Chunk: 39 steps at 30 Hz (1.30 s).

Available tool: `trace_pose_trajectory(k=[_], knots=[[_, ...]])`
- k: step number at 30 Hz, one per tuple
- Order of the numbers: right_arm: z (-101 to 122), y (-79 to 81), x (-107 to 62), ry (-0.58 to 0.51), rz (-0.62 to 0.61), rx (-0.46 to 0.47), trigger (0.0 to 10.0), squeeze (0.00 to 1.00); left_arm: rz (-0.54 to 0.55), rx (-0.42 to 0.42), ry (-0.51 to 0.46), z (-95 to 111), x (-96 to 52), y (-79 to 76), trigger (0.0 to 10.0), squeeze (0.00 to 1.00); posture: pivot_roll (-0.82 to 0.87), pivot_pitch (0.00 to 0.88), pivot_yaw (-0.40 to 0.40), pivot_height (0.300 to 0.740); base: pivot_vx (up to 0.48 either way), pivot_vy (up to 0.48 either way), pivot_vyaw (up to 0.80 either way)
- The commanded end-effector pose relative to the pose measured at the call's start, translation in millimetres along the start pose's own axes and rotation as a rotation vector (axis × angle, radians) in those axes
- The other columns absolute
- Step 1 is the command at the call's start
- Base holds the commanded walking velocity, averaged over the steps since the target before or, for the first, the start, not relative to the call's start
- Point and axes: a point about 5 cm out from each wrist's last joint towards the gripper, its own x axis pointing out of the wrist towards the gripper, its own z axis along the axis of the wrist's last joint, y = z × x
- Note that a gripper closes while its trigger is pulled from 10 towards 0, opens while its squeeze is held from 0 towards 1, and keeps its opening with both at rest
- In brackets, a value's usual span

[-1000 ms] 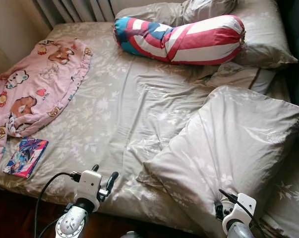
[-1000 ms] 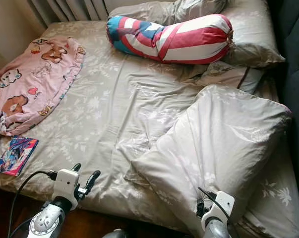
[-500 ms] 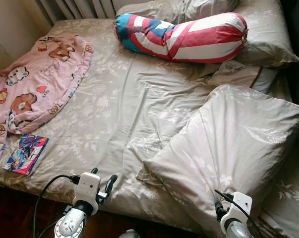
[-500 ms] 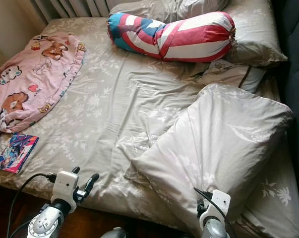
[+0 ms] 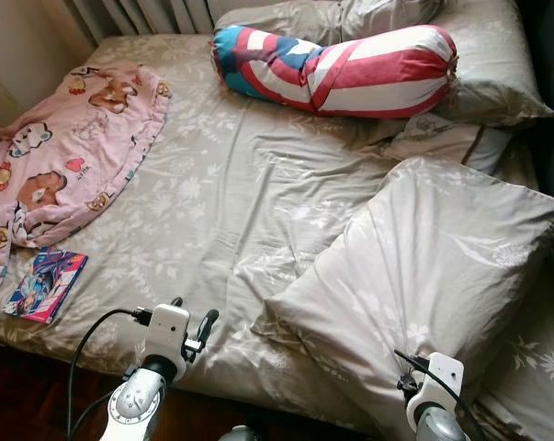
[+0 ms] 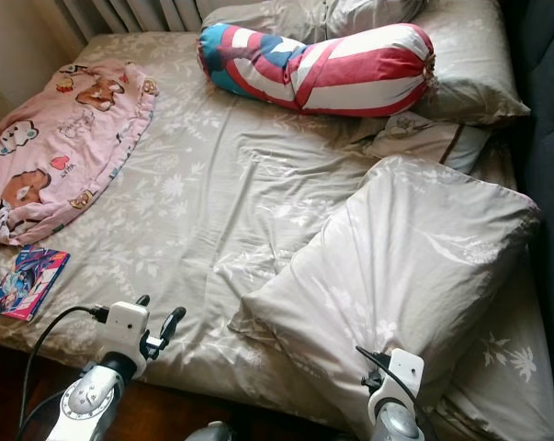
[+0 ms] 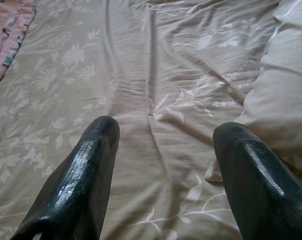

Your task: Clean up the room

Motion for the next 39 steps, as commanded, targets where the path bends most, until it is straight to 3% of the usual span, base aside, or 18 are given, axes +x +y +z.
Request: trace_pose_trajectory(k=[1, 14, 19, 22, 23, 24, 25, 30, 33, 39], knots=[[-30, -0.2, -6.0, 0.125, 0.000, -0.008, 0.0, 0.00, 0.018, -0.015, 0.039, -10, -4.4, 1.7, 10.0, 0.00, 0.12, 0.177, 0.120, 0.740, 0.000, 0.000, 0.00], [-15, -14.1, -2.4, 0.084, -0.045, -0.020, 0.0, 0.00, 0.041, -0.033, 0.032, -9, 8.5, -0.5, 10.0, 0.00, 0.09, 0.117, 0.087, 0.740, 0.000, 0.000, 0.00], [5, -30.6, 0.5, 0.005, -0.138, 0.001, 0.0, 0.00, 0.042, -0.040, 0.033, -10, 10.6, -4.6, 10.0, 0.00, 0.06, 0.096, 0.078, 0.740, 0.000, 0.000, 0.00], [17, -41.9, 0.9, -0.043, -0.202, -0.045, 0.0, 0.00, 0.040, -0.044, 0.033, -11, 12.0, -6.4, 10.0, 0.00, 0.05, 0.087, 0.074, 0.740, 0.000, 0.000, 0.00], [29, -48.4, 0.9, -0.101, -0.233, -0.117, 3.5, 0.00, 0.039, -0.046, 0.032, -11, 13.1, -7.7, 10.0, 0.00, 0.04, 0.083, 0.072, 0.740, 0.000, 0.000, 0.00], [35, -50.7, 0.8, -0.128, -0.244, -0.147, 3.5, 0.00, 0.038, -0.047, 0.032, -11, 13.7, -8.3, 10.0, 0.00, 0.04, 0.082, 0.071, 0.740, 0.000, 0.000, 0.00], [48, -57.4, -0.3, -0.193, -0.278, -0.182, 10.0, 0.00, 0.037, -0.050, 0.031, -10, 14.8, -9.2, 10.0, 0.00, 0.03, 0.079, 0.070, 0.740, 0.000, 0.000, 0.00], [76, -74.6, -6.1, -0.341, -0.374, -0.257, 10.0, 0.00, 0.036, -0.053, 0.029, -10, 17.4, -10.7, 10.0, 0.00, 0.02, 0.077, 0.069, 0.740, 0.000, 0.000, 0.00], [99, -94.7, -15.4, -0.451, -0.488, -0.331, 10.0, 0.00, 0.035, -0.057, 0.028, -10, 18.8, -11.9, 10.0, 0.00, 0.00, 0.078, 0.068, 0.740, 0.000, 0.000, 0.00], [106, -126.1, -28.4, -0.486, -0.665, -0.363, 10.0, 0.00, 0.036, -0.064, 0.031, -13, 18.1, -13.2, 10.0, 0.00, -0.01, 0.081, 0.066, 0.740, 0.000, 0.000, 0.00]])
